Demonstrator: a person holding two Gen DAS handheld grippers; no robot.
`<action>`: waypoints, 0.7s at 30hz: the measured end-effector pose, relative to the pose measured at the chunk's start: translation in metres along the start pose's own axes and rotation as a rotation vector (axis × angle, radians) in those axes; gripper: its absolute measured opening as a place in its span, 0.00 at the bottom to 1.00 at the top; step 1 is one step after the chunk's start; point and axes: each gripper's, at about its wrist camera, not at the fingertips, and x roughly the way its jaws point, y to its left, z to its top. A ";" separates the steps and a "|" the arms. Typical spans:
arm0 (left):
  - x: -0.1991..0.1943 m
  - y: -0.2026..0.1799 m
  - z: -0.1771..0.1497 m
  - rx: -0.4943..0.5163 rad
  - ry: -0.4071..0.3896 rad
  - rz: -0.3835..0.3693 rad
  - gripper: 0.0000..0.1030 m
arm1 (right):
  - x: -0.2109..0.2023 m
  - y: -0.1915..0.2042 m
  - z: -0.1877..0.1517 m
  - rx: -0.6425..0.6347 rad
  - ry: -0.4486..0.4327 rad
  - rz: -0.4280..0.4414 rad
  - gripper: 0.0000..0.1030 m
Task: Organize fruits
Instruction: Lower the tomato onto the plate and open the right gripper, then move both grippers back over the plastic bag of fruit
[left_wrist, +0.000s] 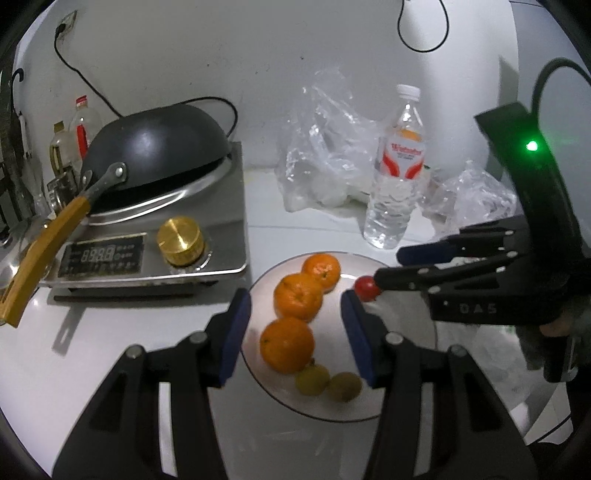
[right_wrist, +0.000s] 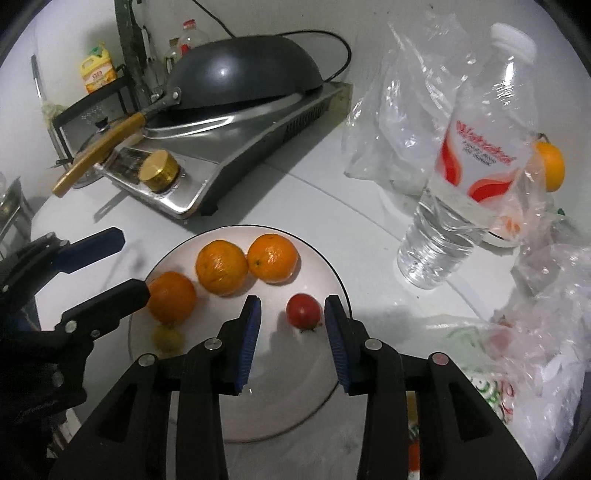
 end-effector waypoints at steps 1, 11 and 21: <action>-0.001 -0.002 0.000 0.004 0.003 -0.001 0.50 | -0.007 0.000 -0.003 0.004 -0.009 -0.001 0.37; -0.032 -0.034 0.001 0.047 -0.025 -0.020 0.51 | -0.061 0.004 -0.024 0.006 -0.076 -0.006 0.37; -0.047 -0.054 0.001 0.041 -0.028 -0.021 0.51 | -0.100 -0.002 -0.048 0.027 -0.121 -0.015 0.37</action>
